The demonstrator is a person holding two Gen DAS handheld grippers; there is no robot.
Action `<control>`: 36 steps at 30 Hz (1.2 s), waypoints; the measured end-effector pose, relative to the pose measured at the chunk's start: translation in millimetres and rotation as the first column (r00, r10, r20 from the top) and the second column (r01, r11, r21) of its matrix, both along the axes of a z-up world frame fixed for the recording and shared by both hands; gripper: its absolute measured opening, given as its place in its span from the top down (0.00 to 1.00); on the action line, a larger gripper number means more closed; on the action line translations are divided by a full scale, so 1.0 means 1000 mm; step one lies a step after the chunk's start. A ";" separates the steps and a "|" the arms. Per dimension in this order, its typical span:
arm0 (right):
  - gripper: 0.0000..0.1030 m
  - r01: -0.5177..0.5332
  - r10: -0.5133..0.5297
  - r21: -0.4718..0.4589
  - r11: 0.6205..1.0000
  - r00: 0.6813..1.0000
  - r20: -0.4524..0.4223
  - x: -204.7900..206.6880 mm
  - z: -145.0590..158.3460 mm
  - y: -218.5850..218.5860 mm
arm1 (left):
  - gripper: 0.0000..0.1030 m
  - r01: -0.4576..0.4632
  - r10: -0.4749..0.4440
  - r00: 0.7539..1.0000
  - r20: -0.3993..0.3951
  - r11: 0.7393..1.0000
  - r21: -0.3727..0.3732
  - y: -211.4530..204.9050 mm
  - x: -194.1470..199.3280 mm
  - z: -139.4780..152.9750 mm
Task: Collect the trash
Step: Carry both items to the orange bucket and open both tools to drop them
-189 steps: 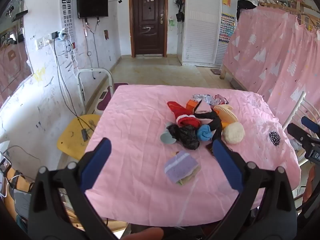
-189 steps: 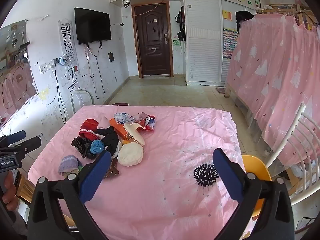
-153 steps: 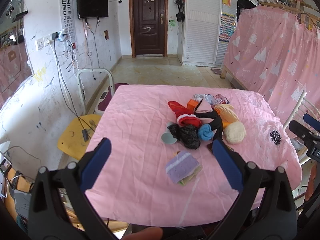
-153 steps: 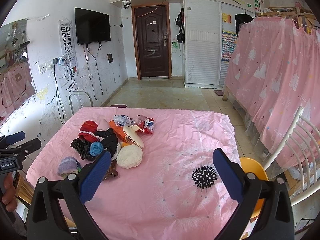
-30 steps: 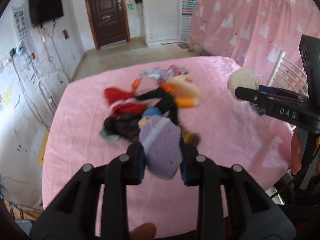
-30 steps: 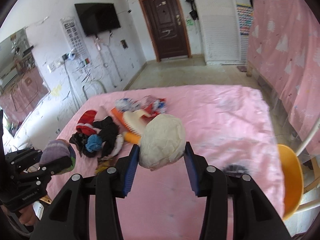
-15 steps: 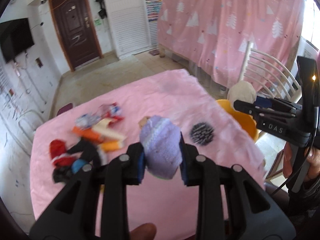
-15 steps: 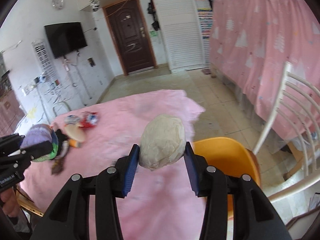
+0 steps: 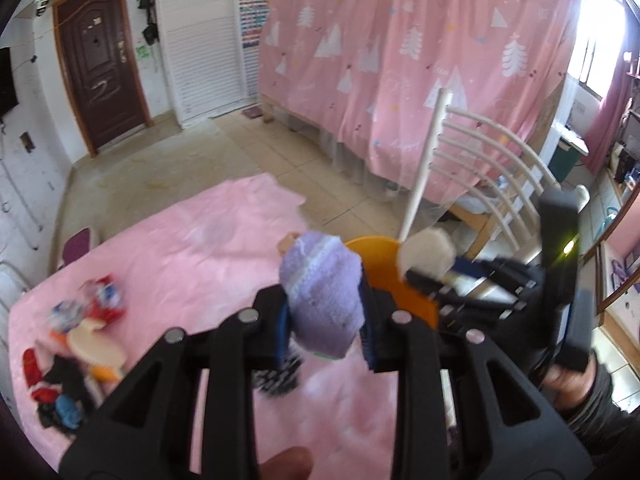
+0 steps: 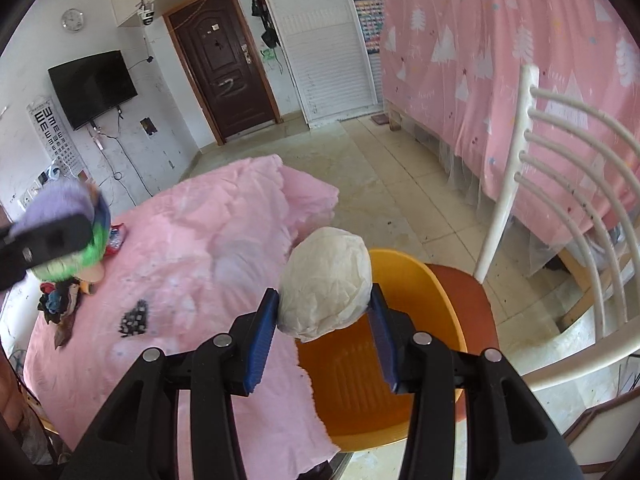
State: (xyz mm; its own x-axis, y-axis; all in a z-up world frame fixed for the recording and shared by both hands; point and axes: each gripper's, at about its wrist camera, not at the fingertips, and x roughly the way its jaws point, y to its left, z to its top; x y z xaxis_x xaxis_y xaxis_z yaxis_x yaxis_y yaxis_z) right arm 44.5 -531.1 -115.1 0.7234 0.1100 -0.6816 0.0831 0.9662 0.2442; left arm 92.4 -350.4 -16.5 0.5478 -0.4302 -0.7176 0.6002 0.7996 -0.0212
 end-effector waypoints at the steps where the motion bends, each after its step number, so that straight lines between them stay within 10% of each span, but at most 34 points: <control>1: 0.66 0.003 -0.003 0.009 1.000 1.000 -0.008 0.001 -0.004 -0.002 | 0.75 0.007 -0.008 1.000 -0.007 1.000 -0.004 -0.007 0.002 -0.001; 13: 0.58 0.020 -0.018 0.043 0.999 0.999 -0.042 0.005 -0.029 -0.023 | 0.66 0.048 -0.047 0.996 -0.076 0.999 0.015 -0.069 0.020 -0.027; 22: 0.54 0.046 -0.045 0.036 0.998 0.998 -0.040 0.000 -0.023 -0.023 | 0.47 0.040 -0.041 0.997 -0.065 0.999 -0.011 -0.059 0.017 -0.023; 36: 0.53 0.029 -0.029 -0.014 0.999 0.999 0.016 -0.007 0.016 0.015 | 0.47 -0.007 0.004 1.000 -0.031 0.996 -0.090 -0.002 0.005 0.011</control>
